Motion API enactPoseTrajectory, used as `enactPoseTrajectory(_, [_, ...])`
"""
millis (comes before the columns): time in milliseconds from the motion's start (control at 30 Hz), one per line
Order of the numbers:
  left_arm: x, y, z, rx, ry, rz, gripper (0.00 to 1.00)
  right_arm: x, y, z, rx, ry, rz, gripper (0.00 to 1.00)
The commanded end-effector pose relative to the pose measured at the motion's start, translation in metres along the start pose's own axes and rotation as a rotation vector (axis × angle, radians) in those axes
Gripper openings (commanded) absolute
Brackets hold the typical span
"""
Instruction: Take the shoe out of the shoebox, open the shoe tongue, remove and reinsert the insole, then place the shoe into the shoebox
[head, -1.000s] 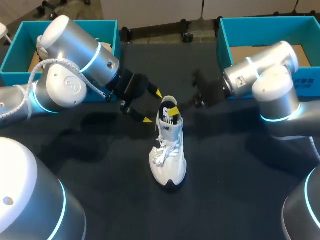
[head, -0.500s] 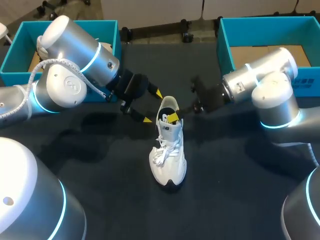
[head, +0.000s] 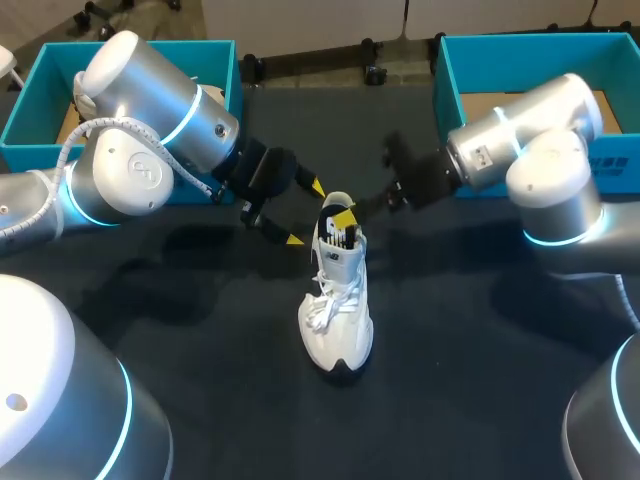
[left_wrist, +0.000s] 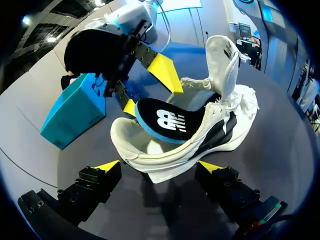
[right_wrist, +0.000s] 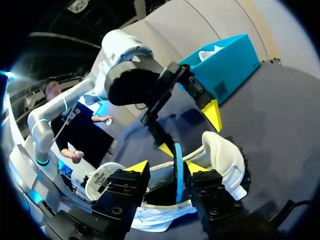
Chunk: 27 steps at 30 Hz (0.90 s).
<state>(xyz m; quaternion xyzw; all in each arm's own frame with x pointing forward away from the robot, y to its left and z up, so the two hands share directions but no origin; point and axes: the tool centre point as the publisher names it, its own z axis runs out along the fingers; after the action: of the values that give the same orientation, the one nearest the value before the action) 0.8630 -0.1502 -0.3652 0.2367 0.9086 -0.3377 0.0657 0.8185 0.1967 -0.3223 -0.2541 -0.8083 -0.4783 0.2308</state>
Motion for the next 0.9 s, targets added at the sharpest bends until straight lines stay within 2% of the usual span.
enactPoseTrajectory(33, [0.001, -0.001, 0.0, -0.003, -0.001, 0.0, 1.0, 0.01, 0.005, -0.01, -0.001, -0.03, -0.011, 0.47])
enactPoseTrajectory(433, [0.001, -0.001, 0.0, -0.003, -0.001, 0.0, 1.0, 0.008, 0.026, -0.029, -0.02, -0.075, -0.055, 0.46])
enactPoseTrajectory(633, [0.001, -0.001, 0.0, -0.003, -0.001, 0.0, 1.0, 0.008, 0.029, -0.032, -0.033, -0.083, -0.054, 0.37])
enactPoseTrajectory(700, [0.001, -0.001, 0.0, -0.003, -0.001, 0.0, 1.0, 0.008, 0.03, -0.033, -0.038, -0.087, -0.053, 0.32])
enactPoseTrajectory(733, [0.001, -0.001, 0.0, -0.003, -0.001, 0.0, 1.0, 0.009, 0.03, -0.034, -0.045, -0.094, -0.052, 0.22])
enactPoseTrajectory(767, [0.001, -0.001, 0.0, -0.003, -0.001, 0.0, 1.0, 0.008, 0.03, -0.034, -0.048, -0.098, -0.05, 0.02])
enactPoseTrajectory(900, [0.001, -0.001, 0.0, -0.003, -0.001, 0.0, 1.0, 0.008, 0.028, -0.037, -0.07, -0.132, -0.032, 0.0])
